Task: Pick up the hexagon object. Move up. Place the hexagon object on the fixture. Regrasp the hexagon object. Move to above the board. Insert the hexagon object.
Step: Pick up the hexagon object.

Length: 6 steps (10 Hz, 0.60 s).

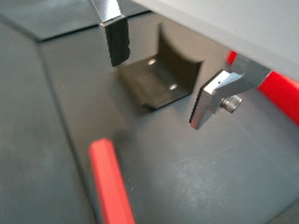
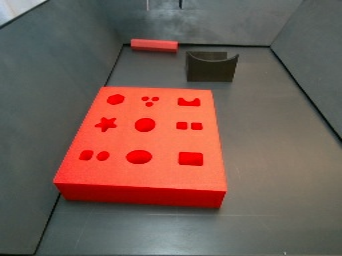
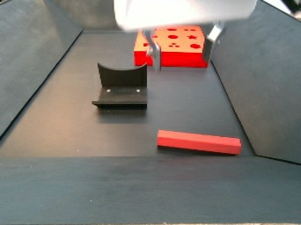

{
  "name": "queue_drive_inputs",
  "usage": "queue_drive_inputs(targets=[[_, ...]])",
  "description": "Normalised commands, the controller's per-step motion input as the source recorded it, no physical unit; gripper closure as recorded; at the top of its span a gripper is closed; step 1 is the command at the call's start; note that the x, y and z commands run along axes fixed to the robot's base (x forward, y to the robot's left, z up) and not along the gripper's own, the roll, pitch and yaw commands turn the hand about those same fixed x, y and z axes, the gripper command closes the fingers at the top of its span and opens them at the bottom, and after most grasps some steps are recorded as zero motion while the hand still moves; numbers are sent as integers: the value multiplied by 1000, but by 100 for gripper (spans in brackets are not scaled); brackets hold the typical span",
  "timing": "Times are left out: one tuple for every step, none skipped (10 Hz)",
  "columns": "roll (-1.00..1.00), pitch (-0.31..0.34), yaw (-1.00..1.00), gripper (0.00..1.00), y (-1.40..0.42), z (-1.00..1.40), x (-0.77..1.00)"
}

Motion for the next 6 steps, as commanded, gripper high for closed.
queue_drive_inputs(targets=[[0,0,717,0,457,-431,0],[-13,0,663,0,494,-503,0],[-50,-10,626,0,546,-554,0],[-66,-16,626,0,537,-597,-9],[-90,-21,631,0,509,-597,-17],[-130,-36,631,0,403,-546,0]])
